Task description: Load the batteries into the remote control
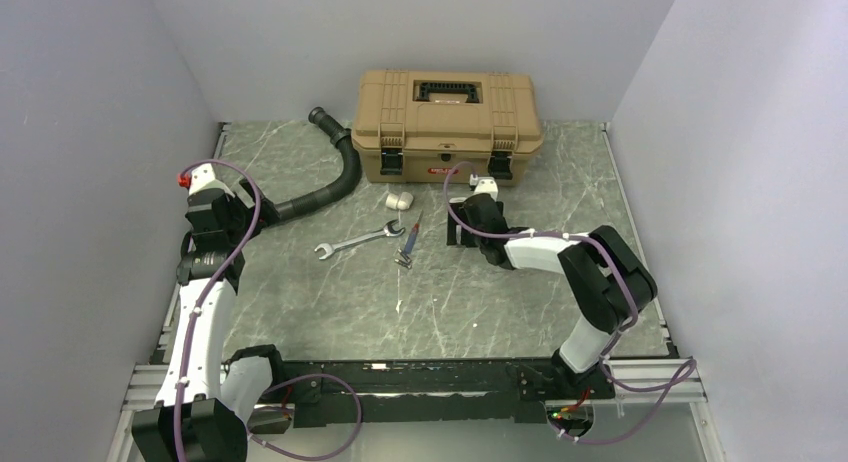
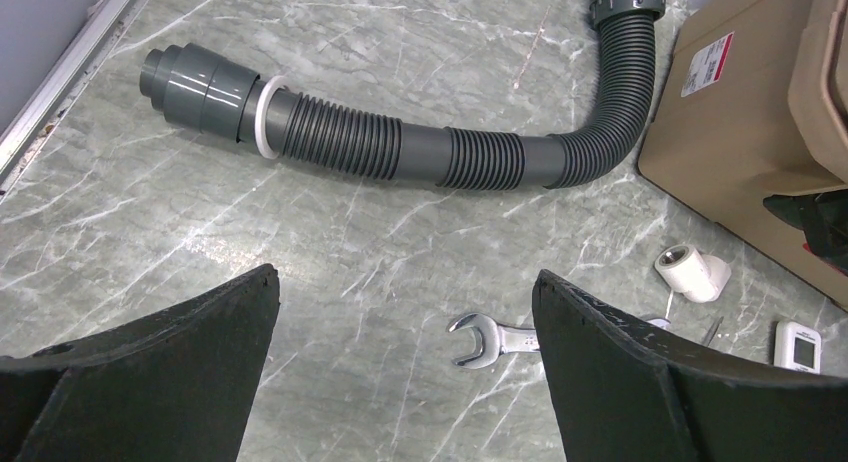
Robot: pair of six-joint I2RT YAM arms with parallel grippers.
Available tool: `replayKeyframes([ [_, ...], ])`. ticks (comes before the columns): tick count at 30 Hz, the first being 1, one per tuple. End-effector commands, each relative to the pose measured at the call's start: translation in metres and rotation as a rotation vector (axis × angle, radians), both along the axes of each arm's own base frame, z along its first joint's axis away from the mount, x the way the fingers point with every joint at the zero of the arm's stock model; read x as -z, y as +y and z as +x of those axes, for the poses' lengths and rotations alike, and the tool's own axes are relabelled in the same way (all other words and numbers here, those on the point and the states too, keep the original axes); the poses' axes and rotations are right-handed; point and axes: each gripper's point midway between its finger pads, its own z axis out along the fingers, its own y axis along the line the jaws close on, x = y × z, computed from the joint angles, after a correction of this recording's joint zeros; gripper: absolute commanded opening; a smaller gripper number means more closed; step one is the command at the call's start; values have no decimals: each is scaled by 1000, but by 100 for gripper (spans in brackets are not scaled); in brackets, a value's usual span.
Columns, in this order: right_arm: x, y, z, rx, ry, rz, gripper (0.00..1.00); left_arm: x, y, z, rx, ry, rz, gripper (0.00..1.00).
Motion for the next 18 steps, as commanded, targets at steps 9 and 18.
replayKeyframes([
  [9,3,3,8,18,3,-151,80,-24,3,3,-6,-49,23,99],
  [18,23,-2,-3,39,69,-213,74,-19,5,2,-20,4,21,99],
])
